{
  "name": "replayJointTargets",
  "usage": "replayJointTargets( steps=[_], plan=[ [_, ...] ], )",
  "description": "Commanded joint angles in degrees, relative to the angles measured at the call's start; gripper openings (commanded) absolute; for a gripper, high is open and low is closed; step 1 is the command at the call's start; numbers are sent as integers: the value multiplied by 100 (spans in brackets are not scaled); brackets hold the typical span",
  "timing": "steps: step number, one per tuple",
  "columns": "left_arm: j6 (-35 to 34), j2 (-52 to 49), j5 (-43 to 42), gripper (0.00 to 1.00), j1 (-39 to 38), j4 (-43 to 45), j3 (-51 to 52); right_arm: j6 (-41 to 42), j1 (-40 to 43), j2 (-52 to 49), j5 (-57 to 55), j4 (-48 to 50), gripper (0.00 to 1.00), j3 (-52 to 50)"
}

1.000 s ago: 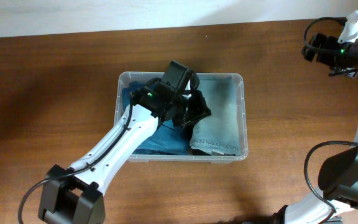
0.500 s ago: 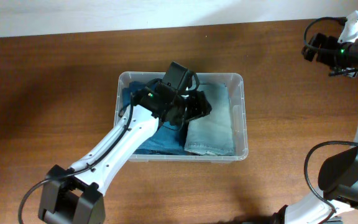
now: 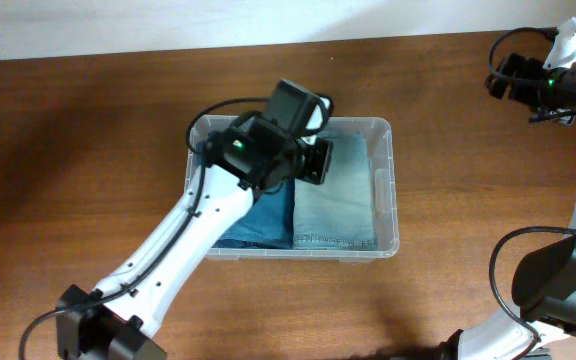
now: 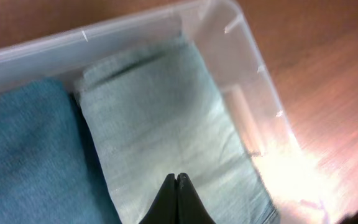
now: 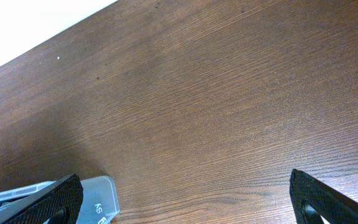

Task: Pack container
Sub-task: 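Lower the light-grey denim onto the black bundles and press it flat, then open the left gripper and lift it up and out of the box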

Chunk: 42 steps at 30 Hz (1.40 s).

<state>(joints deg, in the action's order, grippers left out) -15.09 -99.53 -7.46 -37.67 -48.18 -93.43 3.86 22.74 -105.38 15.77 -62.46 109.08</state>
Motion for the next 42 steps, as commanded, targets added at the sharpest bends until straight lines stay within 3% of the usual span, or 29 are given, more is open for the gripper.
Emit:
replayJointTargets(
  steps=[1,13,17,23,28,38,42],
  plan=[
    [280,-66,323,1,-267,-208,133,-46,15,11,9,9,98,98],
    [280,-1283,529,1,-669,-734,249,-46,15,11,9,9,99,98],
    [282,-1298,1047,1,-669,-697,249,-46,15,11,9,9,98,98],
    [476,-1290,1051,1,-680,-743,216,-46,15,11,9,9,98,98],
    [625,-1233,1556,1,-675,-1497,-496,-46,15,11,9,9,98,98],
    [621,-1567,1322,1,-717,-1635,-127,-46,15,11,9,11,99,98],
    [627,-1521,1401,1,-608,-1622,-494,-46,15,11,9,9,98,98]
  ],
)
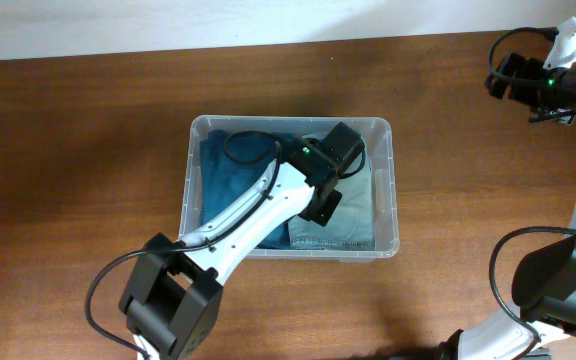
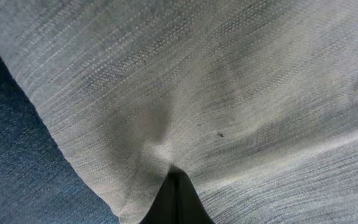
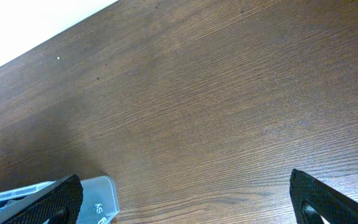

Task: Pack container
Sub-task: 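Open the left gripper and lift it up and out of the box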

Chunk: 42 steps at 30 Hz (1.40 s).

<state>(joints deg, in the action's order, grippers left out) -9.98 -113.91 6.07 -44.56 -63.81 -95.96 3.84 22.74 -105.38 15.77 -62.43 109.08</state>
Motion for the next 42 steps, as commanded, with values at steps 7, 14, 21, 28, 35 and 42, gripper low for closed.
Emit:
replayJointTargets(
  steps=[7,14,21,28,35,42],
  plan=[
    [111,15,1239,1,356,-614,-1801,-44,15,11,9,7,99,98],
    [-293,0,1425,1,1263,-752,-1670,-44,15,11,9,7,98,98],
    [-516,0,802,1,1878,-304,-756,-44,15,11,9,7,98,98],
    [-470,4,1161,1,1937,560,-79,-44,15,11,9,7,98,98],
    [-472,184,1322,1,2177,417,-1263,-44,15,11,9,7,98,98],
    [-474,466,1325,17,2929,431,-1921,-44,15,11,9,7,99,98]
  ],
)
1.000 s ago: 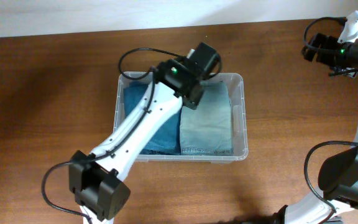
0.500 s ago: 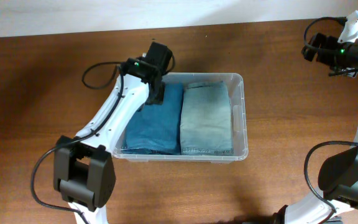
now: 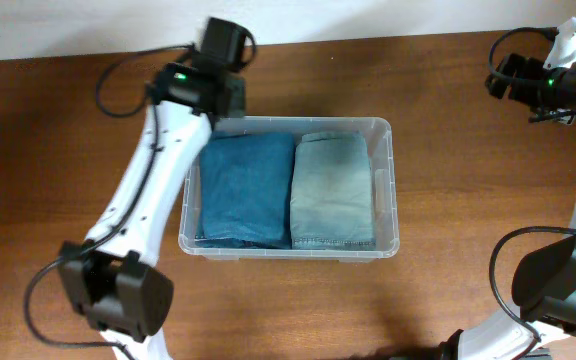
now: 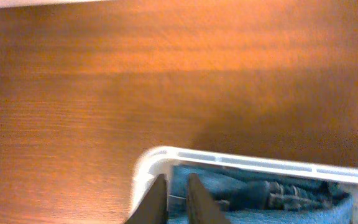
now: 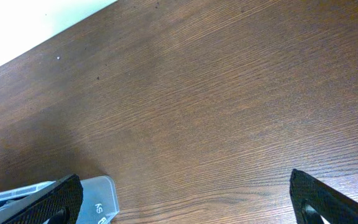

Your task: Pack container

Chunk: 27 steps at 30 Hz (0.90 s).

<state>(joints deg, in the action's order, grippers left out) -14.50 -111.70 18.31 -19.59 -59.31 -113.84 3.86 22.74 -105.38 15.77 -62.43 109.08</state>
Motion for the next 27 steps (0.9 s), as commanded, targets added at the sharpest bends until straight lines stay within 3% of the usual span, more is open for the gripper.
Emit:
replayJointTargets(
  steps=[1,3,5,7,14,27],
  plan=[
    [-22,245,101,22,708,-33,-133,-46,15,11,9,7,98,98],
    [-22,245,98,34,1141,-90,-133,-46,15,11,9,7,98,98],
    [-22,245,101,73,1488,-92,-133,-46,15,11,9,7,98,98],
    [-22,245,101,99,1770,-92,-133,-46,15,11,9,7,99,98],
    [-22,245,98,99,2402,-94,-133,-46,15,11,9,7,99,98],
    [-22,245,98,99,2426,-94,-133,-46,15,11,9,7,98,98]
  ],
)
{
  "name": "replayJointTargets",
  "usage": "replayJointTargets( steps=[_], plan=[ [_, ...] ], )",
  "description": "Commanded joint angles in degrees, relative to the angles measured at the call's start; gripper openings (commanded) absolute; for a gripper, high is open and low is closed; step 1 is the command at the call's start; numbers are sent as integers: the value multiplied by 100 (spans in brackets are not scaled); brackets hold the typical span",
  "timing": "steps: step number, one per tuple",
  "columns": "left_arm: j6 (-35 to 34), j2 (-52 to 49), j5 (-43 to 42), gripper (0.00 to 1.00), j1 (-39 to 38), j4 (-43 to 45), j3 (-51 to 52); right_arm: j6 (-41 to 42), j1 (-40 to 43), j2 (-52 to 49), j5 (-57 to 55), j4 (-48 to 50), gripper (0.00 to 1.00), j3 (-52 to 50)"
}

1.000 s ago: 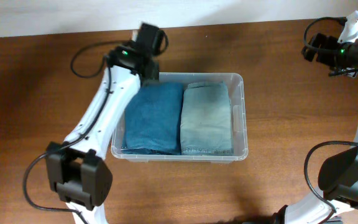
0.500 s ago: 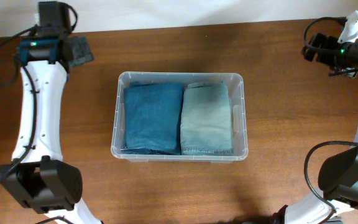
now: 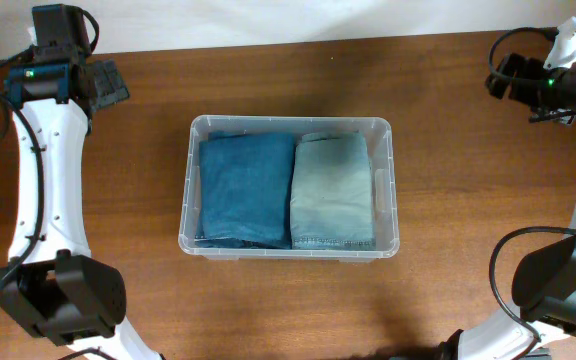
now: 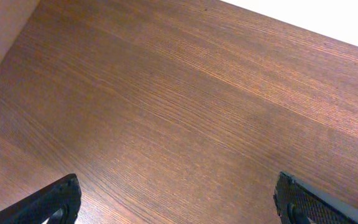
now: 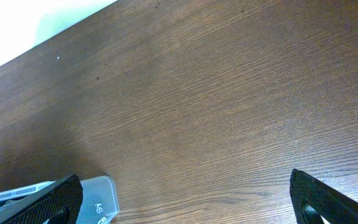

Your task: Pack container

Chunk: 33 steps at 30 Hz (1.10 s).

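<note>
A clear plastic container (image 3: 384, 190) sits mid-table in the overhead view. Inside lie a folded dark blue cloth (image 3: 244, 190) on the left and a folded pale blue cloth (image 3: 332, 192) on the right. My left gripper (image 3: 103, 83) is far off at the table's back left, open and empty; its wrist view shows only bare wood between the wide-apart fingers (image 4: 58, 202). At the back right hangs my right gripper (image 3: 503, 75), open too, with a corner of the container (image 5: 101, 196) at its left finger.
The brown wooden table (image 3: 468, 250) runs to a pale wall along the back edge. Black cables trail along both white arms.
My left gripper has gone from the container's back left corner to the table's far back left, and its jaws have spread from a narrow gap to wide open. The right arm stayed still.
At first my left gripper hung shut over the pale cloth in the container. It then pressed shut into that cloth. Later it was outside, at the box's back left corner, jaws slightly apart. Now it sits open far to the left, both cloths lying flat in the box.
</note>
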<state>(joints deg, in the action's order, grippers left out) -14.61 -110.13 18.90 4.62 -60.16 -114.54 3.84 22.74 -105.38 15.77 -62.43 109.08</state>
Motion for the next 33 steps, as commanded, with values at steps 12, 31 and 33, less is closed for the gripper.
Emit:
replayJointTargets(
  steps=[12,31,33],
  plan=[
    [-11,87,39,99,4,-11,-63,-44,-118,186,9,4,99,98],
    [-11,87,39,99,4,-9,-63,-901,-4166,3635,-1526,293,99,-57],
    [-11,87,39,99,4,-9,-63,-940,-4271,4113,-1539,402,98,-374]
  ],
)
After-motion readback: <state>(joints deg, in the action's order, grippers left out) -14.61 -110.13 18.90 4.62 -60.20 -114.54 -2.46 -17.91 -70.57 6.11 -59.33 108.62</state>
